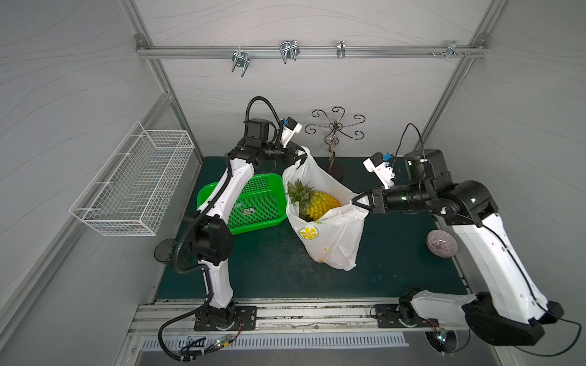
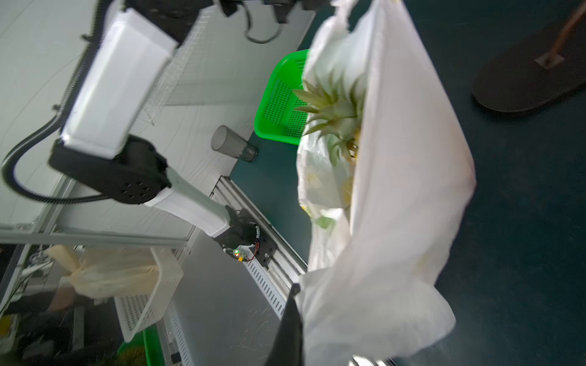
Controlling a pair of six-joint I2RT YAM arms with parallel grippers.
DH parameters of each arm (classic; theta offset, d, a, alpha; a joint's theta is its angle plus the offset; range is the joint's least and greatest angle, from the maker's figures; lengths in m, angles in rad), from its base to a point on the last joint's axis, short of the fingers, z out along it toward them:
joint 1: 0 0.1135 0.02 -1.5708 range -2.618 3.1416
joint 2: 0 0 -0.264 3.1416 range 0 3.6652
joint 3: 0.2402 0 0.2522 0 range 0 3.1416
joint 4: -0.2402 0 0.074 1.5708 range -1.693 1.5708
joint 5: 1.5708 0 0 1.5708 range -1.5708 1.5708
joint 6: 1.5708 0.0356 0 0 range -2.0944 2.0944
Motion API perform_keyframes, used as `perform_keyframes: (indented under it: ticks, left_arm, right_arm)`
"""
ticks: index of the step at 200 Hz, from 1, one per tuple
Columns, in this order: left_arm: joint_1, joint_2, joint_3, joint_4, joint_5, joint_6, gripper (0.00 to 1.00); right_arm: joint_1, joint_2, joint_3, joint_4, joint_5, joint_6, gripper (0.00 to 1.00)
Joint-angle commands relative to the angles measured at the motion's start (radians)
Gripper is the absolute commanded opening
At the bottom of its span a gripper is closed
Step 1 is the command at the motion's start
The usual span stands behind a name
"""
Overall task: Place the pineapple into a plastic bag & tie a knot
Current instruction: Adjust the plastic bag at the center of the board.
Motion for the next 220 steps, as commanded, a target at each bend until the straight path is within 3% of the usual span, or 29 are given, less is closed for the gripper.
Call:
perform_keyframes:
  ticks: [1,25,48,64,87,105,118,129,156,171,186,203,220]
  left_arm:
    - [0.004,-0.098,0.068,0.007,-0.122,-0.33,0.0]
    - [-0.005,-0.173,0.055,-0.051,-0.218,-0.628,0.0]
    - [-0.016,-0.264,-0.043,0.003,-0.217,-0.956,0.0]
    - [-0.036,-0.338,-0.14,0.12,-0.252,-1.157,0.0]
    - [-0.083,-0.409,-0.314,0.453,-0.312,-1.489,0.0]
    - [-0.086,-0.397,-0.364,0.528,-0.291,-1.685,0.0]
    - [-0.068,-0.396,-0.417,0.546,-0.283,-1.773,0.0]
    - [-0.065,-0.409,-0.435,0.499,-0.294,-1.766,0.0]
    - [-0.114,-0.432,-0.369,0.28,-0.347,-1.582,0.0]
    - [-0.12,-0.434,-0.365,0.154,-0.384,-1.395,0.0]
    - [-0.113,-0.426,-0.37,-0.023,-0.503,-1.188,0.0]
    - [-0.099,-0.389,-0.381,-0.07,-0.508,-1.085,0.0]
    - [-0.106,-0.317,-0.278,-0.174,-0.475,-0.992,0.0]
  right_arm:
    - [-0.029,-0.038,-0.013,-0.02,0.138,0.057,0.0]
    - [-0.105,-0.051,-0.046,0.029,0.212,0.119,0.0]
    - [-0.178,-0.036,-0.103,0.125,0.198,0.155,0.0]
    - [-0.214,0.003,-0.131,0.184,0.137,0.161,0.0]
    - [-0.223,0.073,-0.142,0.279,-0.001,0.186,0.0]
    - [-0.227,0.122,-0.099,0.277,-0.087,0.179,0.0]
    - [-0.243,0.129,-0.054,0.237,-0.074,0.15,0.0]
    - [-0.287,0.107,-0.043,0.232,-0.047,0.147,0.0]
    - [-0.452,0.002,-0.113,0.304,-0.003,0.225,0.0]
    - [-0.492,-0.037,-0.148,0.404,-0.075,0.277,0.0]
    - [-0.488,-0.052,-0.165,0.562,-0.211,0.348,0.0]
    - [-0.478,-0.06,-0.159,0.738,-0.341,0.417,0.0]
    - [-0.477,-0.059,-0.142,0.845,-0.407,0.441,0.0]
